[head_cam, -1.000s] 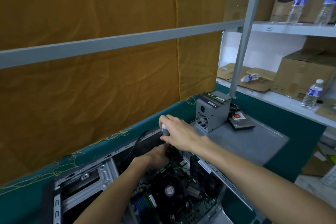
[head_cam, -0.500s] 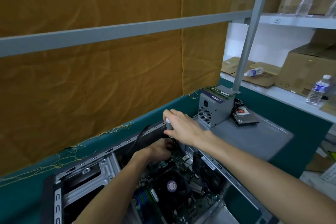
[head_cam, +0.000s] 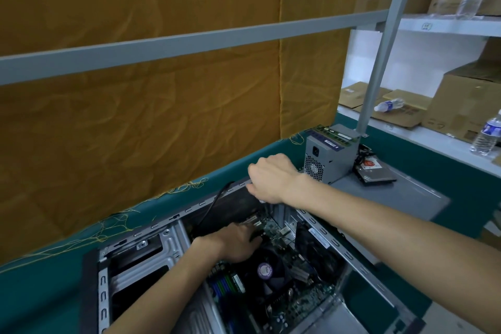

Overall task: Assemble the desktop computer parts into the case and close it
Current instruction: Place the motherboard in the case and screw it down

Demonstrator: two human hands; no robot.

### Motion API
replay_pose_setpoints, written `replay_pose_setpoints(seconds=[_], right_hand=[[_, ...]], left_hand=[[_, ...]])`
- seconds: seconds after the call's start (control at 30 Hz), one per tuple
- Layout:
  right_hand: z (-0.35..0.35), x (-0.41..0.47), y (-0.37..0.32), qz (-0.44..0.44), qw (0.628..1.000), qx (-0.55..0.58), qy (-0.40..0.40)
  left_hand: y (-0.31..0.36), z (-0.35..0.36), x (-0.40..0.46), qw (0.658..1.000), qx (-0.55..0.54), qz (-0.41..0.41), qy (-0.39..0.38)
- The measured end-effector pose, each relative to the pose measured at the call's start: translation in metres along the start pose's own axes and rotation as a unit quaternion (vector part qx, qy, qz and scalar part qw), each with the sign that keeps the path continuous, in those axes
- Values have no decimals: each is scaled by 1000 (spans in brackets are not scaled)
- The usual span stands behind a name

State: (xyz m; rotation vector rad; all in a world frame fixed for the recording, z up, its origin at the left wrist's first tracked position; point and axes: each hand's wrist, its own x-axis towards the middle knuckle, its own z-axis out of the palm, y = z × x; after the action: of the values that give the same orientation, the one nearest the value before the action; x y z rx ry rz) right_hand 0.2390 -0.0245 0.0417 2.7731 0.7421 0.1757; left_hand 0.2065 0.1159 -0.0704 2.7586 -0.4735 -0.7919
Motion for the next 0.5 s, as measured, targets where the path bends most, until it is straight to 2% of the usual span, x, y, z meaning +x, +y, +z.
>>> replay_pose_setpoints(seconds=[0.03,0.13,0.27,0.4,0.5], right_hand=[[-1,1,0,1,1000,-14,-19],[-3,2,2,-18,996,54,-66],[4,-2,-3,-40,997,-49,36],[0,-1,-1,-38,999,19,-31],[3,-1,0,-36,998,-44,23]], left_hand=[[1,0,-2,1000,4,-1,-1],[1,2,-4,1000,28,9,-1],[3,5,-2,998,64,12,9],[2,6,1,996,89,1,-3],[1,7,1,996,87,4,-5]])
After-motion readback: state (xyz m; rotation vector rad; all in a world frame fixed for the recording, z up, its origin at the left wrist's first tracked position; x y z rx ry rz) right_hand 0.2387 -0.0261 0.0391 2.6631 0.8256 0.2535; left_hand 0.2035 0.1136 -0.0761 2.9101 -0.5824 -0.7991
